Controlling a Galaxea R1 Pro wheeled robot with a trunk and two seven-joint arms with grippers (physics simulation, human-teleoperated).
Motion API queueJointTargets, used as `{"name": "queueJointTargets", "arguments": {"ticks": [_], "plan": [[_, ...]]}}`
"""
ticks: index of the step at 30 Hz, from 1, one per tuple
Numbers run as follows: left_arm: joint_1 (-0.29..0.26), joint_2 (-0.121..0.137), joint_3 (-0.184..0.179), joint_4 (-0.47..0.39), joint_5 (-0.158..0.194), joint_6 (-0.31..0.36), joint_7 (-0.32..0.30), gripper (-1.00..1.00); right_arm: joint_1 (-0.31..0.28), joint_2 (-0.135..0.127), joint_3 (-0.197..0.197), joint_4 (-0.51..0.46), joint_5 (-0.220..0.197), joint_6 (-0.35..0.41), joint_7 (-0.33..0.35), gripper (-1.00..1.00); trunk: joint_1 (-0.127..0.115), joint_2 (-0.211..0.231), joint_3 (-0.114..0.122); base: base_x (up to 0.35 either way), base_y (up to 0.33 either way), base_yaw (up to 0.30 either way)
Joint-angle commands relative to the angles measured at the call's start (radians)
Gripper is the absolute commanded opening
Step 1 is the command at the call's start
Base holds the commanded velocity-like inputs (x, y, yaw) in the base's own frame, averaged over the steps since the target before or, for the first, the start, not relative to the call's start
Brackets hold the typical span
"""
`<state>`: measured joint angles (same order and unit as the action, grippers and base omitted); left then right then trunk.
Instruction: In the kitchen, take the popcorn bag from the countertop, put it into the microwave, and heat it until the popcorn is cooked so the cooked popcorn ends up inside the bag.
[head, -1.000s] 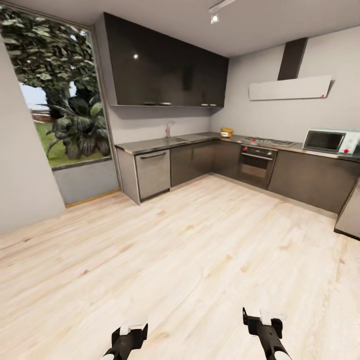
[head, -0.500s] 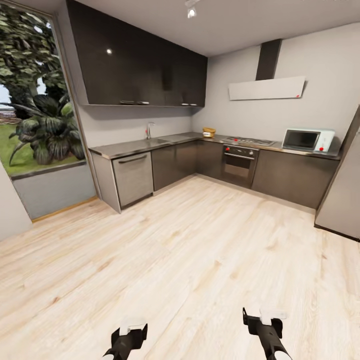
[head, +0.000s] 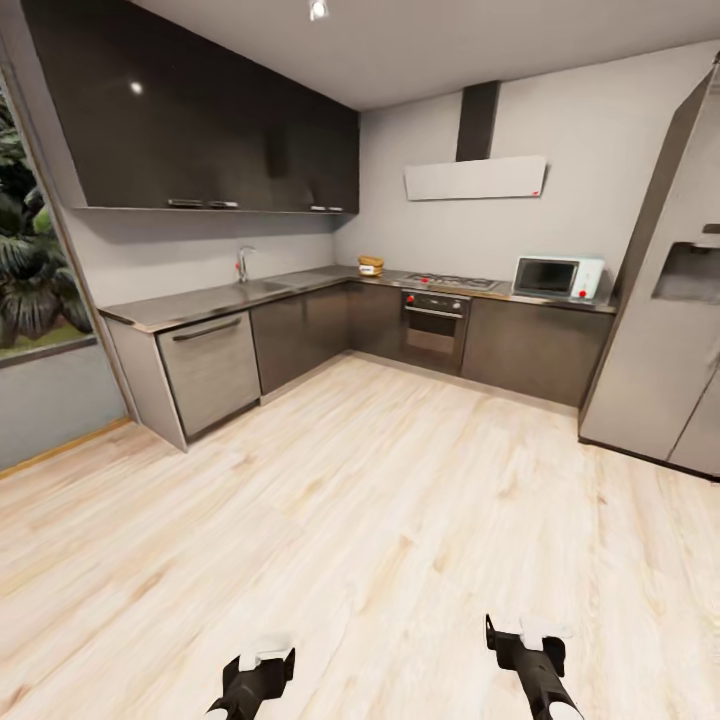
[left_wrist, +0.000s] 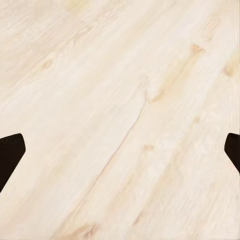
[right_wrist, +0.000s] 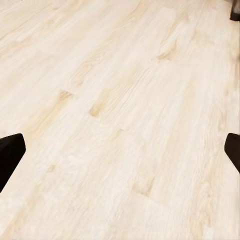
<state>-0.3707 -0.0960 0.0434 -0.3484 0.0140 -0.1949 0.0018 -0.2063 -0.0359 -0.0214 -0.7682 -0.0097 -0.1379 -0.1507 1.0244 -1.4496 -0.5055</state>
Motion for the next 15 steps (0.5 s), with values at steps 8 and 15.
{"name": "queueJointTargets", "arguments": {"ticks": [8, 15], "plan": [[0.004, -0.001, 0.006, -0.005, 0.003, -0.005, 0.000, 1.00, -0.001, -0.001, 0.000, 0.001, -0.001, -0.003, -0.003, 1.00, 0.001, 0.000, -0.001, 0.232, -0.037, -0.295], [0.004, -0.001, 0.006, -0.006, 0.003, -0.005, 0.000, 1.00, -0.001, -0.001, 0.000, 0.001, -0.001, -0.003, -0.003, 1.00, 0.001, 0.000, -0.001, 0.010, 0.018, -0.295]]}}
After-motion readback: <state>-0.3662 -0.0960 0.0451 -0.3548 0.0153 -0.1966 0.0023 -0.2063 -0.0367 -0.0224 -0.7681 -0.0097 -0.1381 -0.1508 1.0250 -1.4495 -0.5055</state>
